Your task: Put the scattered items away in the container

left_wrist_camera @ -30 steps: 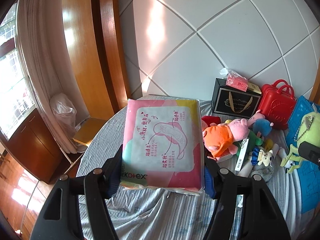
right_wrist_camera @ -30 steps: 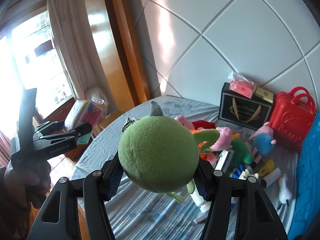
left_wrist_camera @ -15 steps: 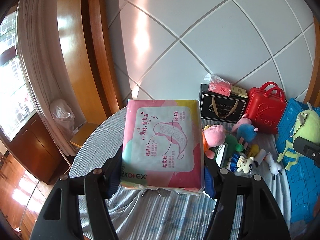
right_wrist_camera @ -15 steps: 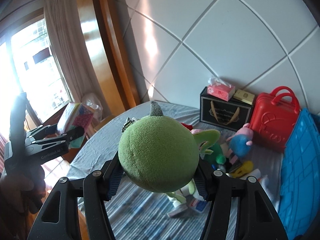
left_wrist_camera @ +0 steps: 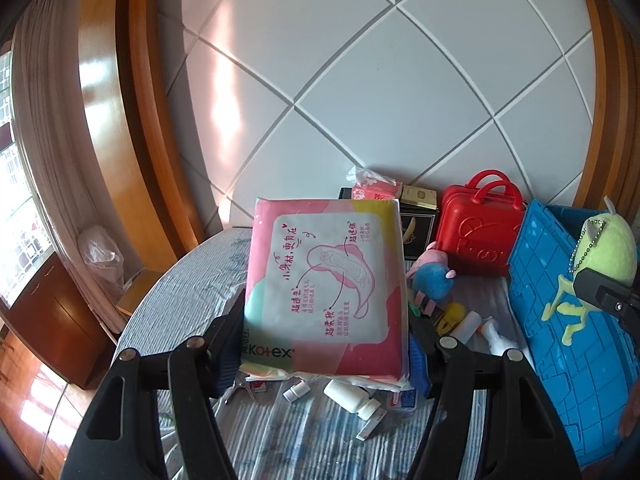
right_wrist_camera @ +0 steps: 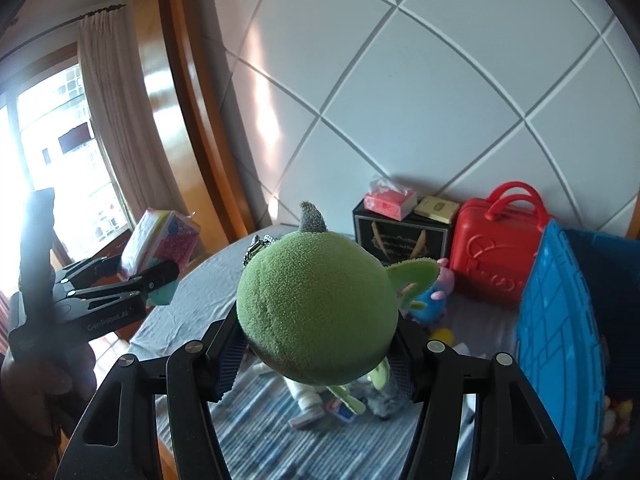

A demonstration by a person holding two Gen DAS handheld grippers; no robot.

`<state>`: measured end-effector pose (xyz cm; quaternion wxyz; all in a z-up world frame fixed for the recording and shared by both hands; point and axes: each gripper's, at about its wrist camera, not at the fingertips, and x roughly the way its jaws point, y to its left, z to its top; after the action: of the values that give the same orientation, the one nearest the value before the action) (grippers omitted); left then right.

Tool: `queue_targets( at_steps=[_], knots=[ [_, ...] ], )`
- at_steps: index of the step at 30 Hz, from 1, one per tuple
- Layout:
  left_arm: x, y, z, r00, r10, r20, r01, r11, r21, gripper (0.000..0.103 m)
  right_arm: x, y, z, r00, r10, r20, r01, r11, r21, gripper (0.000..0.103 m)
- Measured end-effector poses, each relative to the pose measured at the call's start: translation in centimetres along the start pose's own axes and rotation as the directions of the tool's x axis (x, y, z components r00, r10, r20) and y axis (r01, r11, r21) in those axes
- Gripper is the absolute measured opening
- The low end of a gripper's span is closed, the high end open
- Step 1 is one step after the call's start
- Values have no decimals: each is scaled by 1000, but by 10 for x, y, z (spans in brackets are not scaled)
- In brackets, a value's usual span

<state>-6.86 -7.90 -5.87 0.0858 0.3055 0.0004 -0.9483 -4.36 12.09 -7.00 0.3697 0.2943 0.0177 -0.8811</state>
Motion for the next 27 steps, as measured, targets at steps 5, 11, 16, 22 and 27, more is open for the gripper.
queue_targets(
  at_steps=[5, 11, 16, 22, 27],
  knots=[
    [-5, -37, 11, 999, -31, 13, 31, 999, 20, 65, -25, -38, 6, 999, -38, 27, 38, 999, 31, 61],
    [-9, -87, 32, 996, -79, 35, 76, 995, 70, 65, -57, -74, 10, 995, -79, 55, 76, 995, 61, 61],
    [-17, -138, 51, 988, -141, 57, 133, 983, 129, 65, -80, -104, 11, 989, -122, 87, 112, 988, 108, 61],
    [-24, -199, 70, 965, -253, 60, 239, 954, 184, 65, -108, -141, 10, 973, -209, 101, 192, 969, 156, 61],
    [-28, -243, 78, 945, -321, 59, 297, 922, 246, 65, -134, -169, 5, 950, -290, 112, 266, 945, 193, 61]
  ],
)
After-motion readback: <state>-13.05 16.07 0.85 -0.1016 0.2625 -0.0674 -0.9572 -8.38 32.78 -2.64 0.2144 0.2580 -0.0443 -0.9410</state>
